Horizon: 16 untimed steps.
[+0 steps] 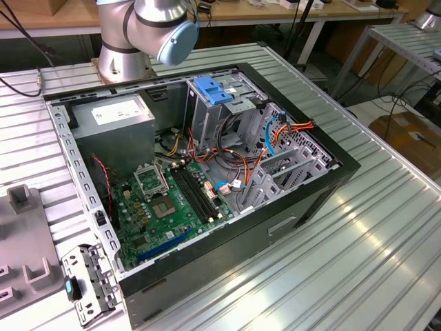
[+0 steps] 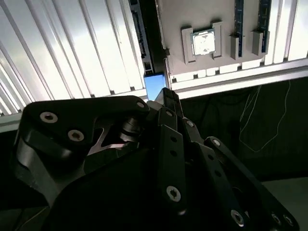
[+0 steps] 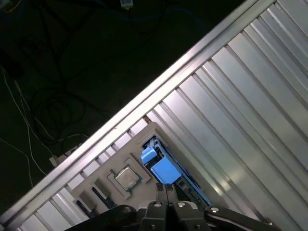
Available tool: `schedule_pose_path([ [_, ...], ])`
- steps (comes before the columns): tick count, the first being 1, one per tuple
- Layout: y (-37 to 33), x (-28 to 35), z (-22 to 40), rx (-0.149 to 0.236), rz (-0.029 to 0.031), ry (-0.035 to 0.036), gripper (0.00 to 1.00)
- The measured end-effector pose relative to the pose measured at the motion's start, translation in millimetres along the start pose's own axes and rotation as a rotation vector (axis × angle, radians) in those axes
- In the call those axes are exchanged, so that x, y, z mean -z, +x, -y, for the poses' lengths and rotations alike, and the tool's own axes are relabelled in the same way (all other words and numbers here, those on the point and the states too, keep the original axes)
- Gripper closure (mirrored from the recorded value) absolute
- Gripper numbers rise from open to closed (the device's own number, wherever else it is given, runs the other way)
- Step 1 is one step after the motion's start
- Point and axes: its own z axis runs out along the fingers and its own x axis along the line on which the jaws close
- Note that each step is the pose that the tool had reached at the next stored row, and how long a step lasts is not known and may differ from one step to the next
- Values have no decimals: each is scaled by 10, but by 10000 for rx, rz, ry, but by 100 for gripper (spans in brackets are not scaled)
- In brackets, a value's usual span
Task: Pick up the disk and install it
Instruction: 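Pick up the disk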
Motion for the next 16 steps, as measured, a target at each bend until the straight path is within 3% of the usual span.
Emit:
schedule_pose_path([
  [3,0,-15,0,621,12,15,89],
  [6,-1,-45,-1,1820,31,44,89],
  [9,-1,-63,-1,2473,43,61,89],
  [12,-2,-84,-2,3084,55,76,71],
  [14,-2,-103,-2,3511,64,87,71],
  [16,-1,-122,-4,3703,72,102,58],
])
